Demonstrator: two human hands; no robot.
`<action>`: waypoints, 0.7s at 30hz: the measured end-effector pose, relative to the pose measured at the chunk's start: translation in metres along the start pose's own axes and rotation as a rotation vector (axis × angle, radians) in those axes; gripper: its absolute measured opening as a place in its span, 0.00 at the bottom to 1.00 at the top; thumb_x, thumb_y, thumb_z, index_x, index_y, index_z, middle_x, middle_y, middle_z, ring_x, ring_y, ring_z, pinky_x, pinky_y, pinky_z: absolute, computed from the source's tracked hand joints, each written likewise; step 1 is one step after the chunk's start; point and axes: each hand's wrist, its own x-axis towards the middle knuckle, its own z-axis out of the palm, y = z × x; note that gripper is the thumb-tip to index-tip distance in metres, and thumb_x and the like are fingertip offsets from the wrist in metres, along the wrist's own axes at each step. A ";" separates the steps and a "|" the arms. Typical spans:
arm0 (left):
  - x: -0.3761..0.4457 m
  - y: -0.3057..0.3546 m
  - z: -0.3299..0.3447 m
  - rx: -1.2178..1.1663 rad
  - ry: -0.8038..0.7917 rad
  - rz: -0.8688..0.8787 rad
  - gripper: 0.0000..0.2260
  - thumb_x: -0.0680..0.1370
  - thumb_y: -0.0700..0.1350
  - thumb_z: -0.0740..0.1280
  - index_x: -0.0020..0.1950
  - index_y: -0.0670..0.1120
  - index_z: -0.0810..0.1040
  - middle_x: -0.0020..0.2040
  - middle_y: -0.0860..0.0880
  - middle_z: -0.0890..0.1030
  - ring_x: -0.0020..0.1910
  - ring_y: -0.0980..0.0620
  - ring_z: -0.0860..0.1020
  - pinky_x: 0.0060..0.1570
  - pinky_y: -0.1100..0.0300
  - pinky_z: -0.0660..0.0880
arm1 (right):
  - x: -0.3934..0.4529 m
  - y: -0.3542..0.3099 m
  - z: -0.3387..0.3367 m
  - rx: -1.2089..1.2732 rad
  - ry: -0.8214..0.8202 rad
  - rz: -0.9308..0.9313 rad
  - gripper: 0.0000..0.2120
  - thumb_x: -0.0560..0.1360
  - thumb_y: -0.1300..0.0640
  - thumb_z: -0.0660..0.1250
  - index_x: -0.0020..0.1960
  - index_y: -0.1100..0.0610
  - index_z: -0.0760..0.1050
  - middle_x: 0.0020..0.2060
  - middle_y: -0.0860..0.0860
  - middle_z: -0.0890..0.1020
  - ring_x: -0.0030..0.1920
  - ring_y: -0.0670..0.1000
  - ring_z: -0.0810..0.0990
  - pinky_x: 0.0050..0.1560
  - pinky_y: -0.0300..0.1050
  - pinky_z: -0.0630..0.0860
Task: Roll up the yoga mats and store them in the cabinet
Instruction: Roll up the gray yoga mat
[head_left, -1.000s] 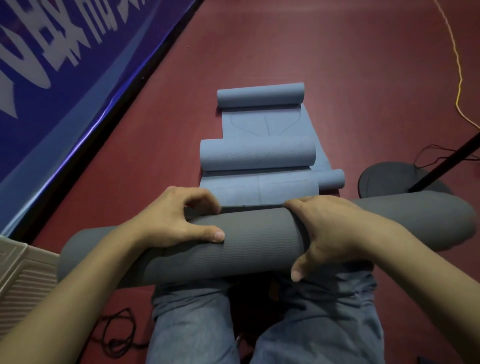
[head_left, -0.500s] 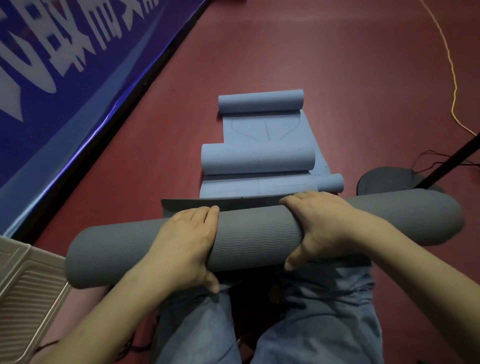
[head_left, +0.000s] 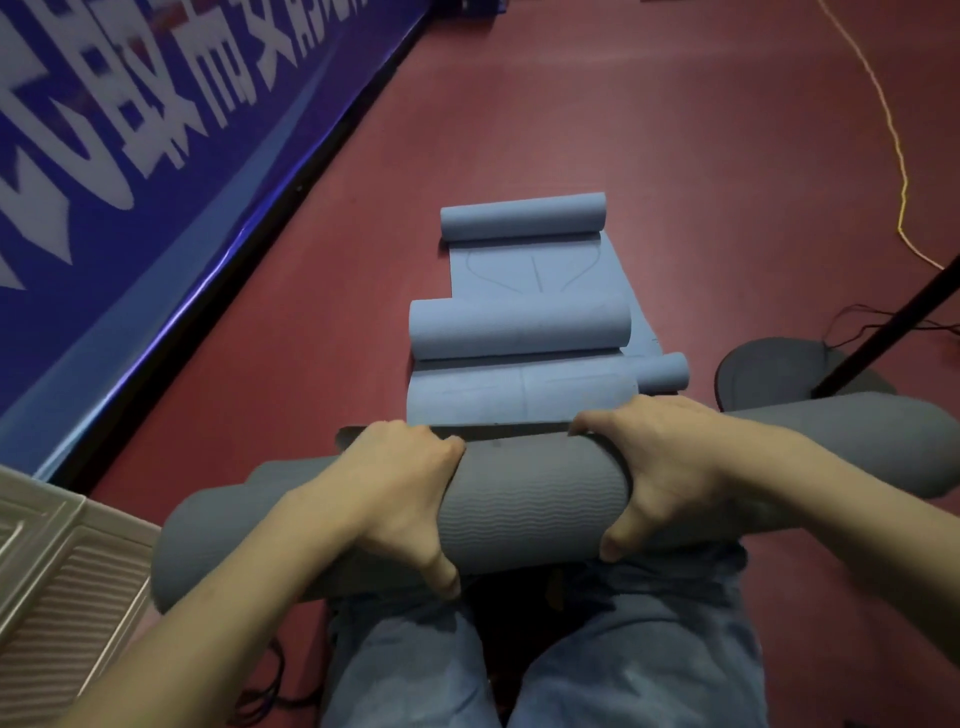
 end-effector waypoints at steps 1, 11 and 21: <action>-0.002 0.002 -0.002 -0.028 -0.020 0.018 0.39 0.48 0.78 0.71 0.48 0.54 0.72 0.42 0.56 0.79 0.39 0.50 0.78 0.44 0.52 0.78 | -0.004 0.001 0.000 0.030 -0.029 0.003 0.44 0.51 0.27 0.77 0.63 0.41 0.70 0.48 0.41 0.79 0.48 0.46 0.79 0.48 0.43 0.77; -0.006 0.017 -0.006 -0.201 -0.133 0.095 0.37 0.47 0.76 0.76 0.44 0.53 0.74 0.39 0.56 0.78 0.37 0.54 0.77 0.42 0.53 0.79 | -0.020 0.011 0.009 0.168 -0.213 -0.015 0.41 0.51 0.26 0.78 0.59 0.42 0.74 0.47 0.39 0.81 0.49 0.43 0.80 0.52 0.45 0.79; 0.027 -0.004 -0.003 -0.381 -0.225 0.120 0.33 0.48 0.73 0.79 0.44 0.57 0.77 0.40 0.60 0.80 0.39 0.60 0.78 0.43 0.60 0.77 | -0.022 0.028 0.014 0.296 0.104 -0.042 0.37 0.53 0.32 0.82 0.55 0.43 0.70 0.51 0.36 0.68 0.58 0.39 0.67 0.56 0.39 0.70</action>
